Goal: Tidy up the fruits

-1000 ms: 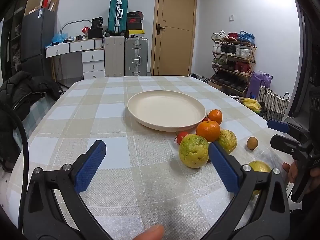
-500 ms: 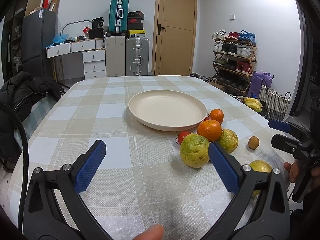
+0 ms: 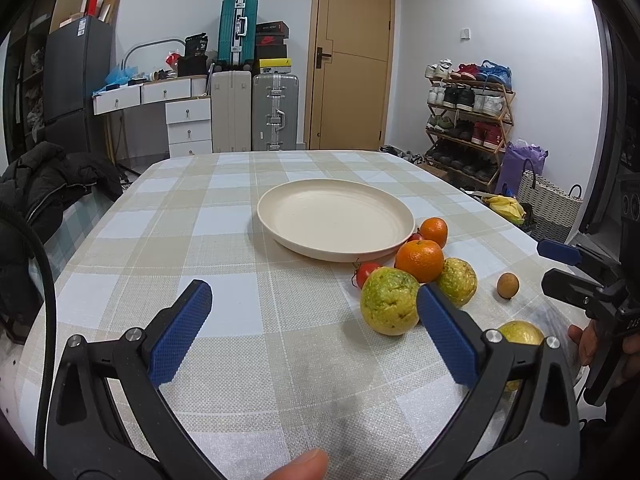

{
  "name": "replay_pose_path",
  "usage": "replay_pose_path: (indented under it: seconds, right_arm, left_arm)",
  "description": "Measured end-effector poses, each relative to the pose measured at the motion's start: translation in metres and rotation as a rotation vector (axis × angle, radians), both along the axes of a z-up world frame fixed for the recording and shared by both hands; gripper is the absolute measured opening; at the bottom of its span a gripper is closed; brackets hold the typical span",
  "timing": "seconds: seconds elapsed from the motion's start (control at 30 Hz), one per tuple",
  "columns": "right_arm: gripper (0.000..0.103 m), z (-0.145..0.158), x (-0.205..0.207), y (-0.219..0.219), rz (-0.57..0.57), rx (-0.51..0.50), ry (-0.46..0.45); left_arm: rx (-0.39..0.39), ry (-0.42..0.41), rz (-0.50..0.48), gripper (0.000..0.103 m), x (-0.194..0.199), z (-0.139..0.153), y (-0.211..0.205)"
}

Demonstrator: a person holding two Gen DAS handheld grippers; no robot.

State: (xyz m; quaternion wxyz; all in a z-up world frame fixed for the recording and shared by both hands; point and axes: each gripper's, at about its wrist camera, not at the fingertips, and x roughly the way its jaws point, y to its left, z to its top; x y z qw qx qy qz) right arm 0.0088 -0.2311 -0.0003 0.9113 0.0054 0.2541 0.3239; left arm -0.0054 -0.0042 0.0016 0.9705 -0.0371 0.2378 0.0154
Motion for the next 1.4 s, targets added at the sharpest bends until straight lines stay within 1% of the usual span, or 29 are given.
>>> replay_pose_path:
  seconds: [0.53, 0.87, 1.1, 1.4]
  right_arm:
    - [0.103, 0.001, 0.0, 0.001, -0.023, -0.027, 0.001]
    - [0.103, 0.001, 0.004, 0.0, -0.033, -0.022, 0.012]
    - [0.103, 0.0, 0.005, 0.0, -0.046, -0.04, 0.013]
    - [0.103, -0.003, 0.01, -0.004, -0.06, -0.04, 0.045]
  left_arm:
    - [0.001, 0.0, 0.004, 0.102, 0.0, 0.0, 0.001]
    - [0.004, 0.002, 0.002, 0.102, 0.0, 0.0, 0.001]
    - [0.005, 0.001, 0.003, 0.102, 0.0, 0.0, 0.001]
    - [0.005, 0.003, 0.002, 0.102, 0.0, 0.0, 0.001]
